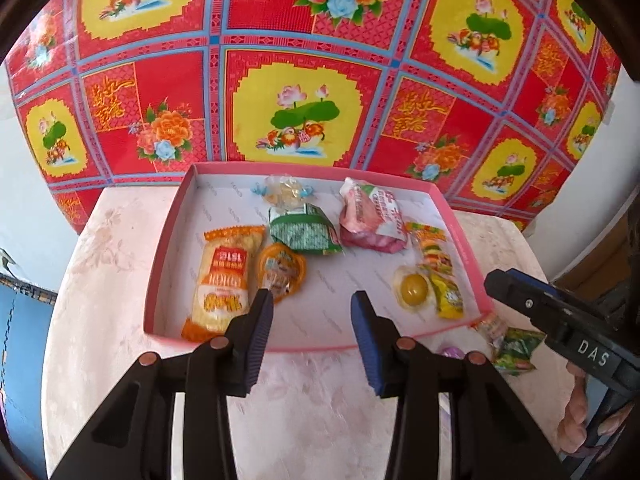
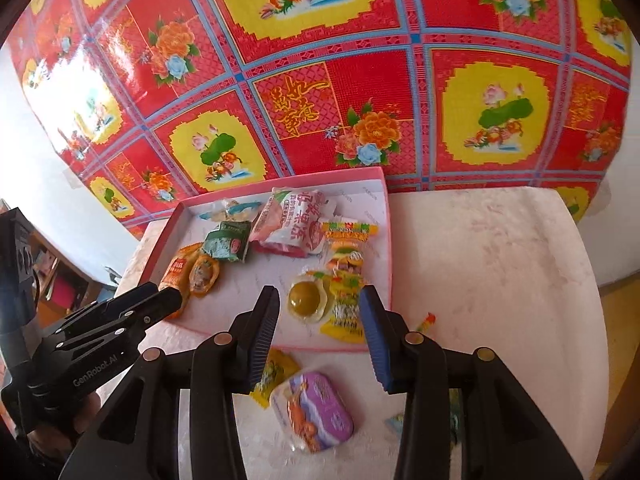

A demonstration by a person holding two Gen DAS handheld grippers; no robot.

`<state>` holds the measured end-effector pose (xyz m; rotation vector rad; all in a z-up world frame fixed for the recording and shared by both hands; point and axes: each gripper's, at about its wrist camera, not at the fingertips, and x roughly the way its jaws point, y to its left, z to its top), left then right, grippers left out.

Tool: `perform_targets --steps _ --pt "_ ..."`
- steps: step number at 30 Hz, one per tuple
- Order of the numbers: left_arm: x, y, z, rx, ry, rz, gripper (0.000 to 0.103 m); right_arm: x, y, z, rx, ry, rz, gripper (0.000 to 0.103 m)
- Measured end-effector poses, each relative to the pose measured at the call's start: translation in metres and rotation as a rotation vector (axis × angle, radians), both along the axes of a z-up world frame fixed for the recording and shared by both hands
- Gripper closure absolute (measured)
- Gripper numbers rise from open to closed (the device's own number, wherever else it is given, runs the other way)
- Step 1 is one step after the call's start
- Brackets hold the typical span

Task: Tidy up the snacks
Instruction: 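Open the left gripper to drop the orange jelly while the right releases the gummy pack, then withdraw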

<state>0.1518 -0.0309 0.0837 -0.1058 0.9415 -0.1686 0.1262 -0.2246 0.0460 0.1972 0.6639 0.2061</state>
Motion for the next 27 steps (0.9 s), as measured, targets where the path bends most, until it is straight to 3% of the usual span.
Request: perform_targets --steps 16,27 --pt "-0.047 -0.003 0.011 0.001 -0.005 -0.008 0.061 -0.057 -0.006 -0.009 -0.027 -0.017 -0.015 0.059" --pt "-0.058 -0.01 0.007 -0.006 0.018 -0.035 0.061 -0.081 -0.019 -0.025 -0.03 0.001 -0.037 0.059"
